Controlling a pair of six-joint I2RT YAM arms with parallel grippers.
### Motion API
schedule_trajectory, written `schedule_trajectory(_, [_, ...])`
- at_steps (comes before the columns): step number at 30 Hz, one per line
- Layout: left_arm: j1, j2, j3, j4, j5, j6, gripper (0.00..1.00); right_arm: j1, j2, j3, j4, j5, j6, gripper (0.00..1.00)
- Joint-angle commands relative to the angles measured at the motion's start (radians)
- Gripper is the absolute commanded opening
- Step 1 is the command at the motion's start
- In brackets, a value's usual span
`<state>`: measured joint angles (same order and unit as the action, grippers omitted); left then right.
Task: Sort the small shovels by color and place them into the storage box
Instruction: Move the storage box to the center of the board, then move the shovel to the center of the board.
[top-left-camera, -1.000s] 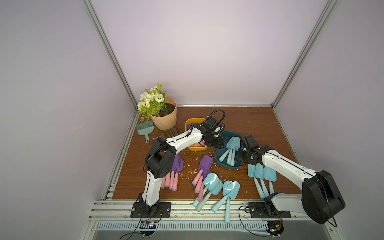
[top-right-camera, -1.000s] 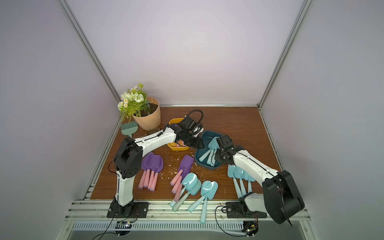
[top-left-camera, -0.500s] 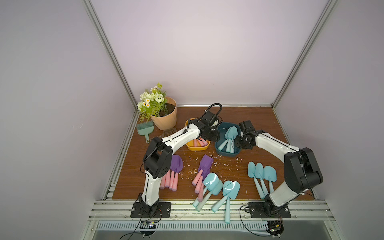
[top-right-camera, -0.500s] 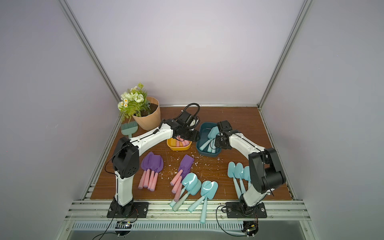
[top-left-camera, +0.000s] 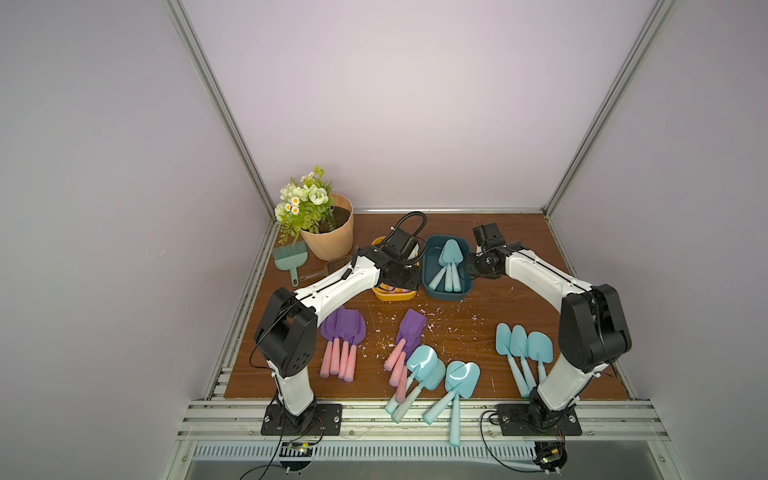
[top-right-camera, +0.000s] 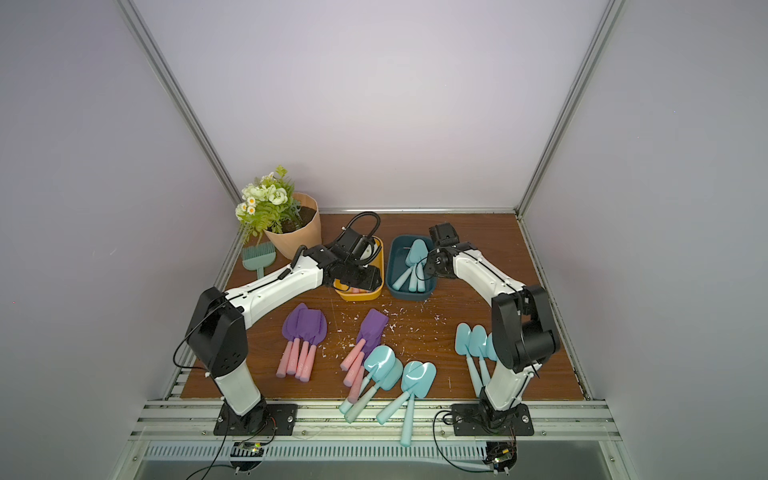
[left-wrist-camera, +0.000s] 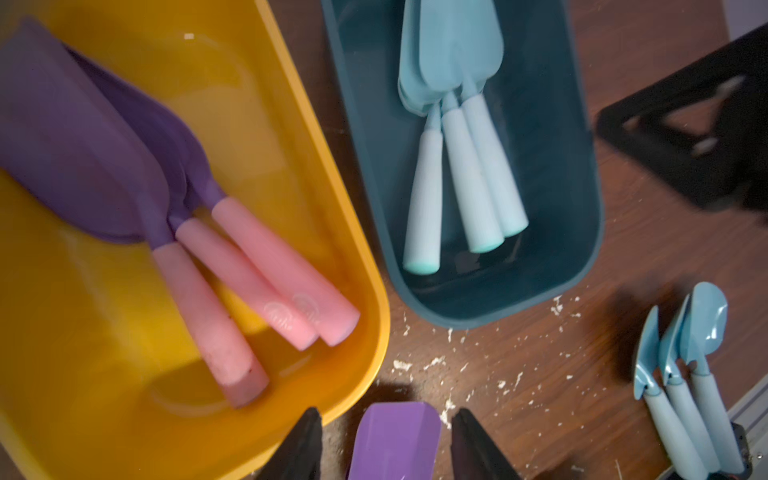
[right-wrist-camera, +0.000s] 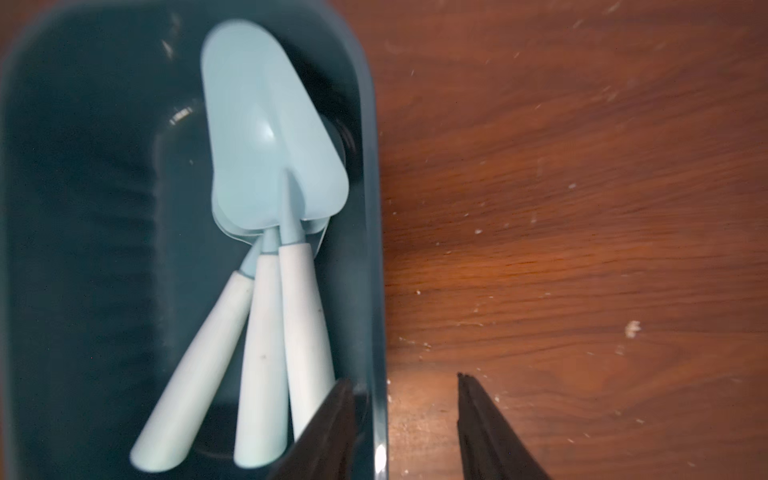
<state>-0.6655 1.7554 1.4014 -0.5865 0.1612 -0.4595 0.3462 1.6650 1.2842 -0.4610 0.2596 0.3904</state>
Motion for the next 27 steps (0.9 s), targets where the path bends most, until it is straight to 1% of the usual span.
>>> schedule_trajectory(1, [0.006, -0.047, -0.052, -0.004, -0.036, -0.01, 0.53, 0.03, -0.194, 0.019, -0.073, 0.084, 0.002, 0.46])
schedule_trajectory(4, [0.006, -0.078, -0.09, 0.017, -0.04, -0.023, 0.53, 0.099, -0.306, -0.032, -0.177, 0.065, 0.079, 0.45])
schedule_trajectory(6, [0.007, -0.094, -0.105, 0.036, -0.038, -0.035, 0.53, 0.18, -0.364, -0.092, -0.258, 0.075, 0.165, 0.45])
schedule_trajectory(10, [0.007, -0.103, -0.11, 0.06, -0.035, -0.053, 0.53, 0.386, -0.48, -0.263, -0.39, 0.102, 0.436, 0.45])
schedule_trajectory(13, [0.007, -0.097, -0.1, 0.069, -0.029, -0.056, 0.53, 0.507, -0.534, -0.357, -0.447, 0.091, 0.591, 0.44])
schedule_trajectory(16, [0.007, -0.081, -0.09, 0.067, -0.02, -0.046, 0.53, 0.602, -0.552, -0.415, -0.466, 0.043, 0.674, 0.44])
schedule_trajectory(20, [0.008, -0.062, -0.078, 0.067, -0.006, -0.033, 0.53, 0.676, -0.537, -0.481, -0.476, -0.001, 0.729, 0.45])
schedule_trajectory(22, [0.009, -0.051, -0.072, 0.068, 0.001, -0.028, 0.53, 0.685, -0.545, -0.536, -0.429, -0.042, 0.739, 0.45])
schedule_trajectory(25, [0.009, -0.036, -0.065, 0.068, 0.017, -0.027, 0.53, 0.686, -0.601, -0.622, -0.305, -0.13, 0.746, 0.45])
schedule_trajectory(27, [0.009, -0.031, -0.064, 0.067, 0.022, -0.028, 0.53, 0.685, -0.63, -0.666, -0.274, -0.166, 0.766, 0.45])
